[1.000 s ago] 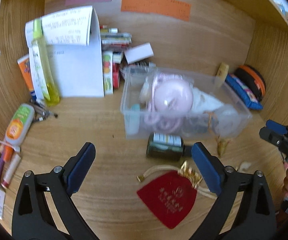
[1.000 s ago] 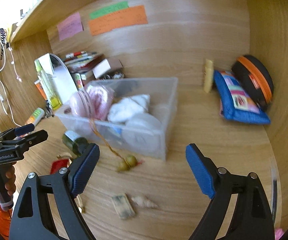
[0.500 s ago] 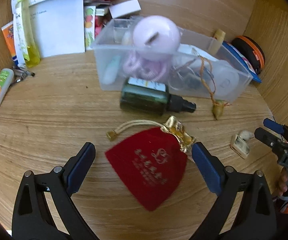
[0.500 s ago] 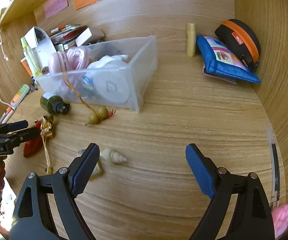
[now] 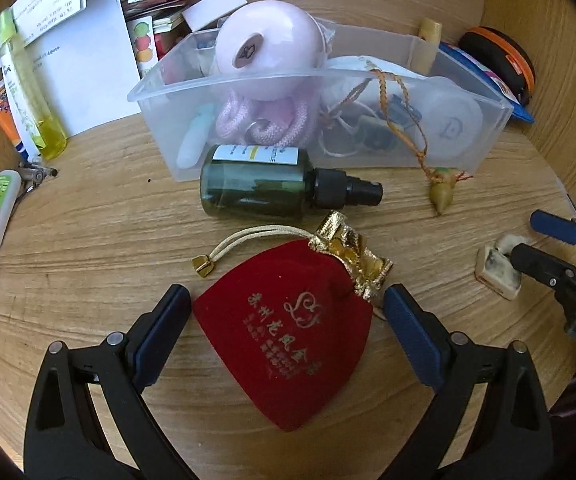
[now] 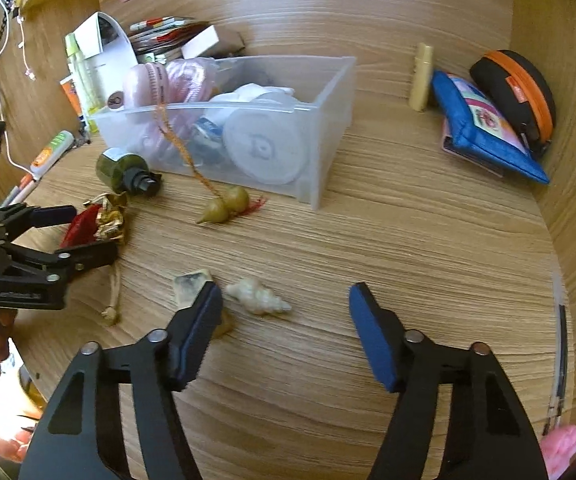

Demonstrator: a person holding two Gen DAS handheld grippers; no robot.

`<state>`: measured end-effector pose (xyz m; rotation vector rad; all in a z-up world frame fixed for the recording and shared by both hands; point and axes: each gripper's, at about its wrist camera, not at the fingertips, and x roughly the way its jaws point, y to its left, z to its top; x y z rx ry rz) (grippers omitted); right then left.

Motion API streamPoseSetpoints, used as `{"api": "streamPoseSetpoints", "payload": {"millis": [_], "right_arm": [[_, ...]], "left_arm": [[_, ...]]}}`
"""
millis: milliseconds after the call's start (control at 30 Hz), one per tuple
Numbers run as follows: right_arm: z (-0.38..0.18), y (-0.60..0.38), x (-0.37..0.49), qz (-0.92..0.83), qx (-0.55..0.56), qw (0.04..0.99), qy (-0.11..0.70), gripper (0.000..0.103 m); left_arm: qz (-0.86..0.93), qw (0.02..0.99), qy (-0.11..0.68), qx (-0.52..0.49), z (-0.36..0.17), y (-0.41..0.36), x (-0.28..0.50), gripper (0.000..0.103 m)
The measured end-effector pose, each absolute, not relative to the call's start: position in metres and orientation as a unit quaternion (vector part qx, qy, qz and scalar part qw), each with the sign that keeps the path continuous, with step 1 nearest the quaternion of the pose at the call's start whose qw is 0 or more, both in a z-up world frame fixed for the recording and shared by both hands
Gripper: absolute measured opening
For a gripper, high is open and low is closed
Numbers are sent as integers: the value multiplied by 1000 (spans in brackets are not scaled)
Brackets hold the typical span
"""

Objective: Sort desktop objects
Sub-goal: 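Grasp the red velvet pouch with the left gripper while the right grasps the small shell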

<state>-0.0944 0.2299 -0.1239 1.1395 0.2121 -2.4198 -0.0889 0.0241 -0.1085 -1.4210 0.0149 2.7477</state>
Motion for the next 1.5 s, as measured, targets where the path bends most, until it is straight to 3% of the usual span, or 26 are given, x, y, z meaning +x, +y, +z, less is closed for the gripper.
{"api": "streamPoseSetpoints", "payload": {"millis": [67,167,300,467,700,900,1067,1500], "right_arm": [[-123,226,-94,-877,414,233,76,51],[-122,222,-93,-874,414,241,79,46],[-122,221,-95,-870,419,249,74,41],[-122,223,-97,-866,422,258,68,39],[-122,222,-96,-865,422,261,69,34],[-122,220,-95,-862,423,270,73,27],[-120,222,-95,-862,428,264,72,14],[-126,211,-100,-857,433,264,94,14]], "left_arm": [[888,24,2,-459,-108,23,-89,97],[892,21,0,-451,-107,21,-88,86],[893,31,-8,-449,-104,18,-89,71],[897,32,5,-440,-104,19,-88,62],[903,31,-15,-428,-103,10,-84,30],[908,31,-45,-416,-101,-1,-81,26],[915,23,-63,-398,-95,-6,-73,22],[919,25,-60,-389,-85,-10,-65,22]]}}
